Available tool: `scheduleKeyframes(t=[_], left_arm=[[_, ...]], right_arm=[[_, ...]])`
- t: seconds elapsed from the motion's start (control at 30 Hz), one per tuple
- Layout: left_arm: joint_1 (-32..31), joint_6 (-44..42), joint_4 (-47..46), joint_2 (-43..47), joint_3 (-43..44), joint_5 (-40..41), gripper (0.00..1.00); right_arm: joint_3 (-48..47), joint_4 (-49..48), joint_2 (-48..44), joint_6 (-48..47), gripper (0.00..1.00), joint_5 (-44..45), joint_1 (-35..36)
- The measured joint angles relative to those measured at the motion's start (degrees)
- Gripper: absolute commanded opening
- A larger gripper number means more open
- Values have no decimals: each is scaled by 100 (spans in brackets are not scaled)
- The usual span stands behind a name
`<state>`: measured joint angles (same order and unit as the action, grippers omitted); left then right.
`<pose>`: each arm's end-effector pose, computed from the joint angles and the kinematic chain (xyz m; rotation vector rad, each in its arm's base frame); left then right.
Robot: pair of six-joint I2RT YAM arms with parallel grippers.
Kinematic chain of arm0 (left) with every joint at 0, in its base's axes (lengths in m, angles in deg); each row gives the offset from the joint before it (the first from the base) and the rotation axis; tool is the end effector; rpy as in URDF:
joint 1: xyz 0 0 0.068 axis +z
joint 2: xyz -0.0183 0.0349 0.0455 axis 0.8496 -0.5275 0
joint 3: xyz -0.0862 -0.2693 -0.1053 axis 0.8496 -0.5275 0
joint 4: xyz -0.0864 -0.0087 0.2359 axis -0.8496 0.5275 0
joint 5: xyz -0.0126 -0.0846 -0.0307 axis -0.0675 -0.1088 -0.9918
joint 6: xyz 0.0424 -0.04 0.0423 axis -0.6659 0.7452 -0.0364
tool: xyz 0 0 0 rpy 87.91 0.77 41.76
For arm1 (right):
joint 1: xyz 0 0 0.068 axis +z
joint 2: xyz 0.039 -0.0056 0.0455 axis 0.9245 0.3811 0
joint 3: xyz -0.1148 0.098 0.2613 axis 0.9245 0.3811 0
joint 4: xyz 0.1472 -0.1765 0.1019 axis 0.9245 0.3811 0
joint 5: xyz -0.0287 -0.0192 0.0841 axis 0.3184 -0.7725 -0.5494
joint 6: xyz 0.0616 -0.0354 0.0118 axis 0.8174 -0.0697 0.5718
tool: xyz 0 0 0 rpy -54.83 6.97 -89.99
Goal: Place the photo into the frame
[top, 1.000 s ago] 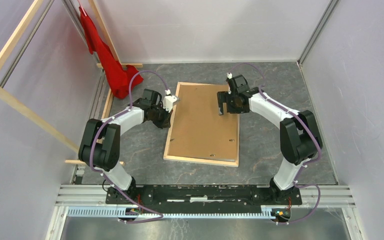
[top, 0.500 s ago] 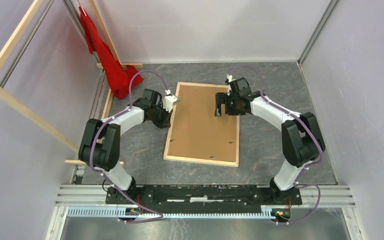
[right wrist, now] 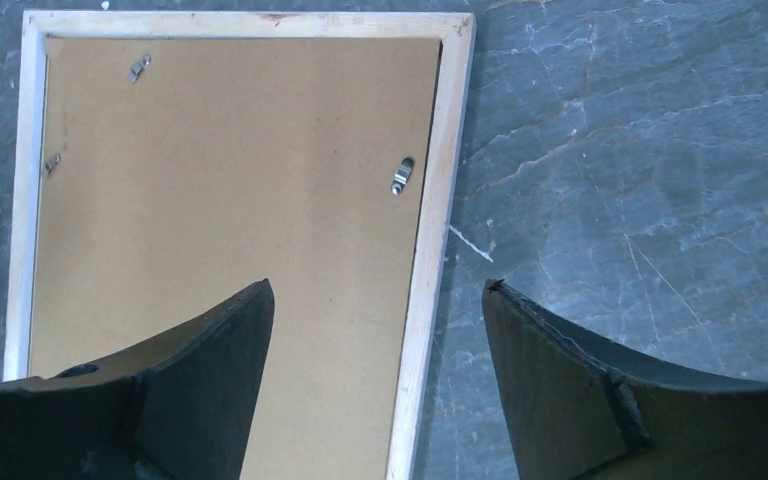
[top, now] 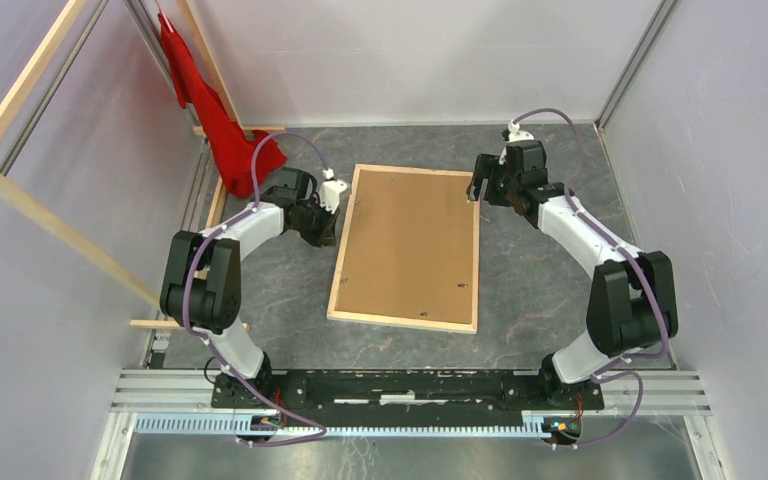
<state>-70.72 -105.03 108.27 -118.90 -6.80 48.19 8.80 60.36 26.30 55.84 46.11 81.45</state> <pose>0.3304 -0.0996 0.1977 0.8878 2.4104 -0.5237 0.3469 0.0864 0.2809 0.1606 2.2659 0.3512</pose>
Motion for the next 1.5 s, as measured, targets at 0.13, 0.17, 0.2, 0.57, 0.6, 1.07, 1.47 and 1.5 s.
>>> scheduleKeyframes(t=[0.13,0.17,0.2,0.57,0.6,1.07,1.47,1.5], left_arm=[[-7,0,2,-24,2,-39,6],[-7,0,0,-39,2,-42,7],[-7,0,2,-63,2,-46,7],[-7,0,-20,-205,2,-74,7],[-7,0,-20,-210,2,-81,7],[-7,0,-50,-236,-44,-83,7],[-2,2,-74,-262,-111,-238,6],[0,2,-90,-262,-138,-247,6]], right_arm=[[-50,-264,422,-7,78,22,2],[-76,-297,557,-2,77,-2,7],[-103,-332,730,4,76,-42,17],[116,-684,1362,264,66,-479,149],[195,-730,1353,291,65,-498,195],[793,-765,986,387,66,-610,546],[691,-1019,-68,201,59,-540,667],[837,-1174,-199,229,53,-597,603]])
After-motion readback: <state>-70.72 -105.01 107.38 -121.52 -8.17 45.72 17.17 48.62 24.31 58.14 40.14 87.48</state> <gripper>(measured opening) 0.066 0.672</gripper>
